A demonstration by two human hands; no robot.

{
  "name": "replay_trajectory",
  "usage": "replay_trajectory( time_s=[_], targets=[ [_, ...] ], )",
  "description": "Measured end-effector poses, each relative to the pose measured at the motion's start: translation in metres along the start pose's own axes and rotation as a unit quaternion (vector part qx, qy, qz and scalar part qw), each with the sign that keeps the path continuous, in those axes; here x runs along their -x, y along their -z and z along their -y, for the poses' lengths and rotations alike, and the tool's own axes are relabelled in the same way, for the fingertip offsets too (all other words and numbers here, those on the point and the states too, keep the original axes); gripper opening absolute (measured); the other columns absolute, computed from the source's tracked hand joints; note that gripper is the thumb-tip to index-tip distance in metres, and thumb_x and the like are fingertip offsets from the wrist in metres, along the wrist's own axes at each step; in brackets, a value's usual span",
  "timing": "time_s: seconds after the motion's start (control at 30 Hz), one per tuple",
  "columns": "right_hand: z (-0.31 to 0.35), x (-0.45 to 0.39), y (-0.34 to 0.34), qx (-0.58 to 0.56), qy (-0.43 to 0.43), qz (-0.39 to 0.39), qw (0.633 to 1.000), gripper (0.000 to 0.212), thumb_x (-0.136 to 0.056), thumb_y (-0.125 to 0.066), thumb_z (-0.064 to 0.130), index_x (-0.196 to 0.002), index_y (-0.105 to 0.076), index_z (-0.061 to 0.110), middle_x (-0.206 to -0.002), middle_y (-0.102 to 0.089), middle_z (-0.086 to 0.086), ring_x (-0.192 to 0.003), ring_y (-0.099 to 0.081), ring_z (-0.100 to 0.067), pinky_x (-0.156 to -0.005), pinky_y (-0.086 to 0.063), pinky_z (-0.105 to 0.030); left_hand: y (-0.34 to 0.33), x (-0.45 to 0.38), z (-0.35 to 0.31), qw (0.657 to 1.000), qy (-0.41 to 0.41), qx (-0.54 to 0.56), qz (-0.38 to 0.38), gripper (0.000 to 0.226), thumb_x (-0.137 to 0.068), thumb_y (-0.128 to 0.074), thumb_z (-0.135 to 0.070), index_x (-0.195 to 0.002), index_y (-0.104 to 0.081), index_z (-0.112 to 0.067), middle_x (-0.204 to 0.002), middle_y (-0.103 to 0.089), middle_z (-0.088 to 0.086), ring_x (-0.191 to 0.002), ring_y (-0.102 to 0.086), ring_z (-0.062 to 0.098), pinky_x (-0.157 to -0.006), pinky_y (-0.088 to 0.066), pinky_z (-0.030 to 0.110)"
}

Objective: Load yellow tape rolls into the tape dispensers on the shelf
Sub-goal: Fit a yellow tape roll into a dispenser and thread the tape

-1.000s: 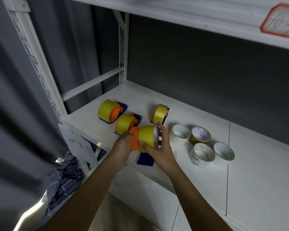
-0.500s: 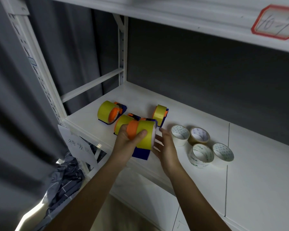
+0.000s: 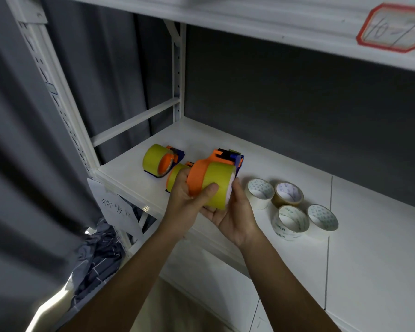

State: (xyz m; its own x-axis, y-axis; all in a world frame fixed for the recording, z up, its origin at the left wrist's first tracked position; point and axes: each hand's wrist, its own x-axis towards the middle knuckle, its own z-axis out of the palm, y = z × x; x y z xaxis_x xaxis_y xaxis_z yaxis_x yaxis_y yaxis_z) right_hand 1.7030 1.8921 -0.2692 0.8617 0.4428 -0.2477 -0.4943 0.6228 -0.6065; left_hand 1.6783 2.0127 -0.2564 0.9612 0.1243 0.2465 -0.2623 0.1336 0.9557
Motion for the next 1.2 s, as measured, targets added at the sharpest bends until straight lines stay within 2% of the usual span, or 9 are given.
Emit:
replay_trajectory(
  time_s=[0.17,0.4,0.47,0.57,0.63,0.83,0.9,1.07,1.2],
  targets=[
    [-0.008,-0.006,-0.005,0.012,0.051,-0.046,0.998,0.062,-0.090,-0.036,0.056,-0.135,-0.045,0.014,-0.131,-0.057,-0.016,-0.119,-0.056,-0.029,-0.092,-0.053,-0.040,0.007,0.000,0.006,0.999,0.030,0.035,0.002,0.046,-0.076,-0.064,-0.031,-0.119,-0.051,-0.029,-0.111,-0.064,-0.010,-0.099,-0.064,0.003,-0.075,-0.050,0.013],
    [-0.003,-0.005,0.004,0.325,0.168,-0.142,0.920,0.047,-0.097,-0.027,0.051,-0.117,-0.061,0.024,-0.115,-0.067,-0.002,-0.109,-0.061,-0.016,-0.099,-0.048,-0.042,0.026,-0.006,0.016,0.989,0.143,-0.014,0.024,0.058,-0.080,-0.051,-0.048,-0.134,-0.039,-0.033,-0.140,-0.046,-0.003,-0.120,-0.049,0.008,-0.091,-0.043,0.022],
    [-0.004,-0.005,0.010,0.386,0.195,-0.143,0.890,0.046,-0.097,-0.029,0.048,-0.117,-0.062,0.023,-0.111,-0.068,0.003,-0.105,-0.061,-0.007,-0.096,-0.049,-0.031,0.025,-0.012,0.018,0.978,0.202,-0.050,0.005,0.046,-0.088,-0.032,-0.056,-0.124,-0.045,-0.030,-0.140,-0.047,0.002,-0.120,-0.049,0.016,-0.094,-0.041,0.029],
    [-0.010,-0.007,0.017,0.425,0.207,-0.129,0.871,0.030,-0.098,-0.035,0.041,-0.098,-0.064,0.033,-0.092,-0.070,0.020,-0.089,-0.062,0.008,-0.074,-0.047,-0.006,0.020,-0.010,0.025,0.973,0.226,-0.055,0.013,0.079,-0.074,-0.021,-0.072,-0.136,-0.044,-0.027,-0.132,-0.054,-0.002,-0.111,-0.055,0.010,-0.084,-0.047,0.023],
    [-0.017,-0.011,0.022,0.443,0.196,-0.136,0.864,0.025,-0.098,-0.039,0.039,-0.095,-0.064,0.035,-0.091,-0.069,0.020,-0.088,-0.062,0.008,-0.071,-0.046,-0.005,0.017,-0.004,0.032,0.973,0.221,-0.065,0.004,0.083,-0.070,-0.020,-0.076,-0.132,-0.049,-0.031,-0.123,-0.061,-0.003,-0.102,-0.059,0.003,-0.077,-0.047,0.019],
    [-0.037,-0.020,0.042,0.432,0.167,-0.167,0.870,0.042,-0.092,-0.035,0.053,-0.117,-0.059,0.029,-0.108,-0.066,0.010,-0.100,-0.061,-0.001,-0.077,-0.048,-0.010,0.010,0.005,0.051,0.951,0.257,-0.160,-0.066,0.094,-0.068,-0.007,-0.082,-0.128,-0.054,-0.028,-0.122,-0.063,0.003,-0.098,-0.060,0.015,-0.101,-0.042,0.043],
    [-0.042,-0.022,0.046,0.411,0.172,-0.195,0.874,0.052,-0.092,-0.030,0.055,-0.123,-0.057,0.023,-0.109,-0.066,0.005,-0.098,-0.060,-0.001,-0.072,-0.048,-0.008,0.009,0.005,0.051,0.949,0.266,-0.157,-0.061,0.093,-0.069,-0.008,-0.080,-0.128,-0.055,-0.025,-0.119,-0.064,0.004,-0.086,-0.059,0.008,-0.095,-0.044,0.038],
    [-0.048,-0.023,0.052,0.377,0.170,-0.255,0.874,0.042,-0.098,-0.025,0.047,-0.120,-0.053,0.025,-0.094,-0.060,0.014,-0.076,-0.058,0.017,-0.055,-0.040,0.003,0.002,0.007,0.053,0.956,0.255,-0.142,-0.026,0.081,-0.072,-0.016,-0.073,-0.113,-0.057,-0.016,-0.111,-0.063,0.009,-0.100,-0.060,0.021,-0.095,-0.048,0.042],
    [-0.051,-0.023,0.051,0.372,0.179,-0.281,0.866,0.037,-0.098,-0.025,0.047,-0.116,-0.052,0.030,-0.096,-0.061,0.011,-0.082,-0.058,0.005,-0.059,-0.042,-0.005,-0.003,0.008,0.060,0.956,0.242,-0.152,-0.071,0.063,-0.081,-0.020,-0.068,-0.103,-0.054,-0.020,-0.097,-0.063,0.005,-0.087,-0.060,0.014,-0.075,-0.049,0.029]
  ],
)
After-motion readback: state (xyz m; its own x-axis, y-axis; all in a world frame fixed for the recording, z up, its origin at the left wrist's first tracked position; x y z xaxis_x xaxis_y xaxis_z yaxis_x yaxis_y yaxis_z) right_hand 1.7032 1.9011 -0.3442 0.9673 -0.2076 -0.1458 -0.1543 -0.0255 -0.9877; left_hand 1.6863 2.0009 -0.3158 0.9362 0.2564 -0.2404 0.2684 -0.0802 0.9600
